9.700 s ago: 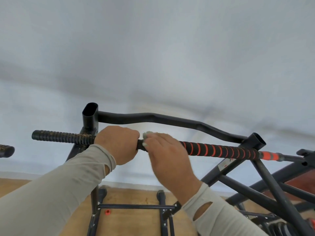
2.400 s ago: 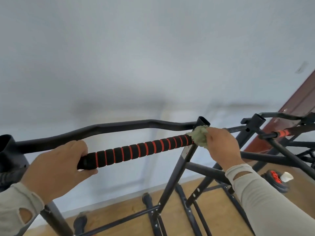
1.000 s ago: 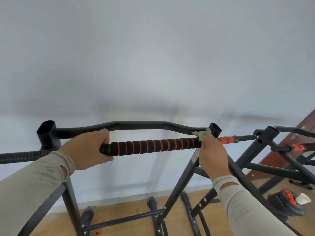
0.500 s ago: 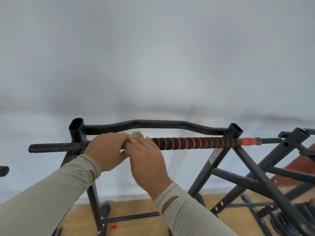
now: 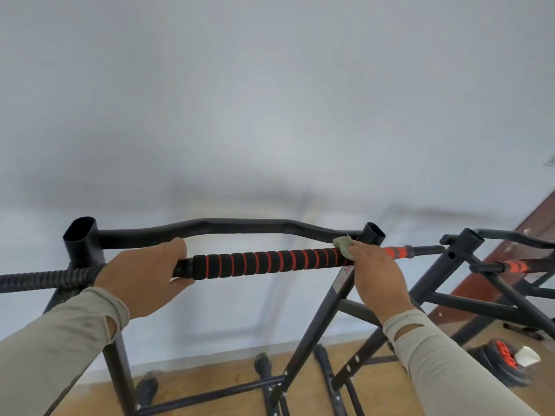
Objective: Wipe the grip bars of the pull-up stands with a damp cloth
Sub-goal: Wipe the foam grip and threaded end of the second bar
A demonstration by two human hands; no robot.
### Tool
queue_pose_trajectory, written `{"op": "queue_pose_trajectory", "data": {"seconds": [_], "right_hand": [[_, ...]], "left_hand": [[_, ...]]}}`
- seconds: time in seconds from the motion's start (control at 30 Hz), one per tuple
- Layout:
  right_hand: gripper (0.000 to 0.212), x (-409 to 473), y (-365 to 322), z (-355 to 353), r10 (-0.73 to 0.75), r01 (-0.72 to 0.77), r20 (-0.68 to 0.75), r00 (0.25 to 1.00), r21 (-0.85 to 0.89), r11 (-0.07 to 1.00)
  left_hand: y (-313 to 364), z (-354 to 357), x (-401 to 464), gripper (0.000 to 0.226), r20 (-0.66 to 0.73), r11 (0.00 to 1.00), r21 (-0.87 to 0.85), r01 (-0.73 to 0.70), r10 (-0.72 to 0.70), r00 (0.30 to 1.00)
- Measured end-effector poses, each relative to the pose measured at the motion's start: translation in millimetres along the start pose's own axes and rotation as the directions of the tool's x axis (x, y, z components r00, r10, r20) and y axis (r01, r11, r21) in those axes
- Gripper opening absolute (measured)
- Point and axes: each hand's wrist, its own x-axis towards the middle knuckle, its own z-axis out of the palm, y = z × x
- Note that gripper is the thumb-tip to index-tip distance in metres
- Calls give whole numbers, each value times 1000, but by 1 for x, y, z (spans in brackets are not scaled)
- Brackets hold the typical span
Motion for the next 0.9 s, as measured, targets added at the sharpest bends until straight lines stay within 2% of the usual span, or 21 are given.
{"op": "queue_pose_trajectory", "data": {"seconds": [0.13, 0.3, 0.37, 0.53, 0.63, 0.7, 0.77, 0.9], "right_hand": [[56, 12, 20, -5, 132, -128, 134, 982, -41, 991], [39, 11, -16, 6, 283, -286, 43, 958, 156, 945], [32, 6, -43, 5, 289, -288, 29, 957, 241, 927], [15, -15, -147, 2, 81, -33, -108, 991, 384, 923], [24, -22, -212, 11, -101, 175, -190, 977, 428, 887], [30, -26, -242, 16, -239, 297, -187, 953, 414, 860], [29, -24, -248, 18, -310, 366, -202, 929, 371, 854], [32, -17, -216, 23, -432, 497, -255, 865, 334, 801]], "left_hand": [[1, -8, 2, 35, 80, 999, -21, 39, -37, 996], [-5, -7, 5, 36, 83, 1000, -10, 18, -17, 996], [-7, -6, 6, 35, 97, 1000, -18, -4, 6, 995], [-14, 2, 10, 35, 68, 993, -95, -65, 72, 995], [-17, 7, 11, 32, 30, 986, -121, -118, 122, 992], [-19, 8, 10, 33, -23, 979, -102, -175, 174, 985], [-18, 9, 9, 33, -63, 978, -53, -200, 197, 978], [-9, 14, 2, 26, -63, 987, -34, -159, 157, 986]]}}
